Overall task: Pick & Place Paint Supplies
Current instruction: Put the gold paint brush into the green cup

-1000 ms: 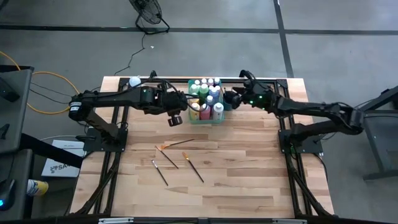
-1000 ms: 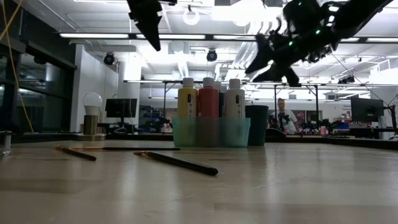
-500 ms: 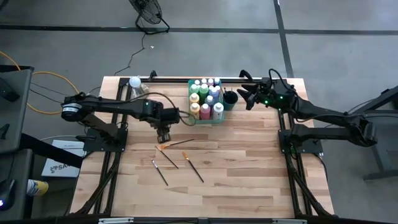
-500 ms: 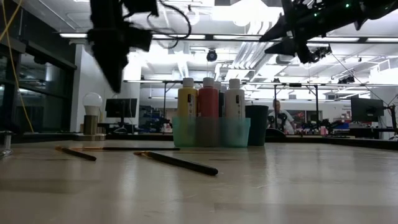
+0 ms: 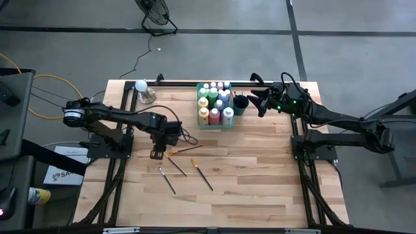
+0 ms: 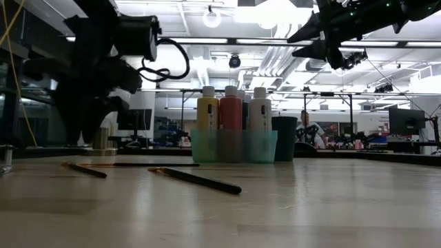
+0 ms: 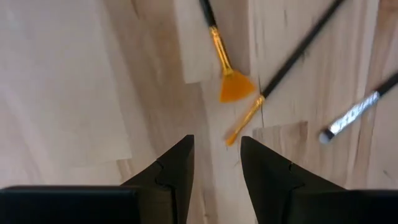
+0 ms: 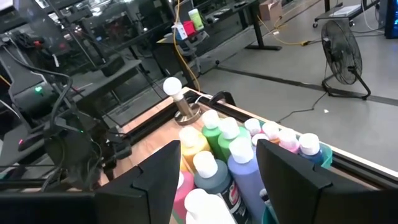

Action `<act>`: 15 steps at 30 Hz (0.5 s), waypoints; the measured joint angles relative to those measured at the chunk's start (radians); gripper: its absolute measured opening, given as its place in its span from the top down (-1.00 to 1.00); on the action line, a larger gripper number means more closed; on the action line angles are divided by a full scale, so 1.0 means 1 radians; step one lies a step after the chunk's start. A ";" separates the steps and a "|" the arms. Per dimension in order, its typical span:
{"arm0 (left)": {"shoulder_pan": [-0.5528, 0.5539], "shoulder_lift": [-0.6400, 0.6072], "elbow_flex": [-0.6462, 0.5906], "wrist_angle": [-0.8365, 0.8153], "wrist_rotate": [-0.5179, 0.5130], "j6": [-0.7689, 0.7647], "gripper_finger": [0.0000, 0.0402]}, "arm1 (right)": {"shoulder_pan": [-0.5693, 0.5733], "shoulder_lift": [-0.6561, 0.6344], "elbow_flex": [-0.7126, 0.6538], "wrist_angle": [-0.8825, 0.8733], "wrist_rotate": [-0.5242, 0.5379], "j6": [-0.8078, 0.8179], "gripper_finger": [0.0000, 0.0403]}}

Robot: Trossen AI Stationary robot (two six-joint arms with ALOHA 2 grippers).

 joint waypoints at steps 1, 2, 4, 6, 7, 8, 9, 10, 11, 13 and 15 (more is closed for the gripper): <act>0.000 0.000 -0.006 0.001 0.003 0.024 0.37 | 0.000 0.000 0.000 -0.001 0.000 0.000 -0.02; 0.000 0.000 -0.012 0.002 0.011 0.049 0.37 | 0.000 0.000 0.000 0.000 0.000 0.000 -0.02; 0.000 0.000 -0.021 0.013 0.027 0.109 0.37 | 0.000 0.000 0.000 -0.001 0.000 0.000 -0.02; 0.000 0.000 -0.034 0.027 0.035 0.166 0.37 | 0.000 0.000 0.000 -0.002 0.000 0.000 -0.02; 0.000 0.000 -0.043 0.039 0.040 0.193 0.37 | 0.000 0.000 0.000 -0.002 0.000 0.000 -0.02; 0.000 0.000 -0.051 0.049 0.040 0.216 0.37 | 0.000 0.000 0.000 -0.002 0.000 0.000 -0.02; 0.000 0.000 -0.058 0.061 0.041 0.231 0.37 | 0.000 0.000 0.000 -0.002 0.000 0.000 -0.02; 0.000 0.000 -0.063 0.072 0.041 0.244 0.37 | 0.000 0.000 0.000 -0.002 0.000 0.000 -0.02; 0.000 0.000 -0.068 0.079 0.041 0.253 0.37 | 0.000 0.000 0.000 -0.002 -0.001 0.000 -0.02; 0.000 0.001 -0.074 0.093 0.041 0.274 0.37 | 0.000 0.000 0.000 -0.002 -0.001 0.000 -0.02; 0.000 0.006 -0.074 0.106 0.041 0.291 0.37 | 0.000 0.000 0.000 -0.002 -0.001 0.000 -0.02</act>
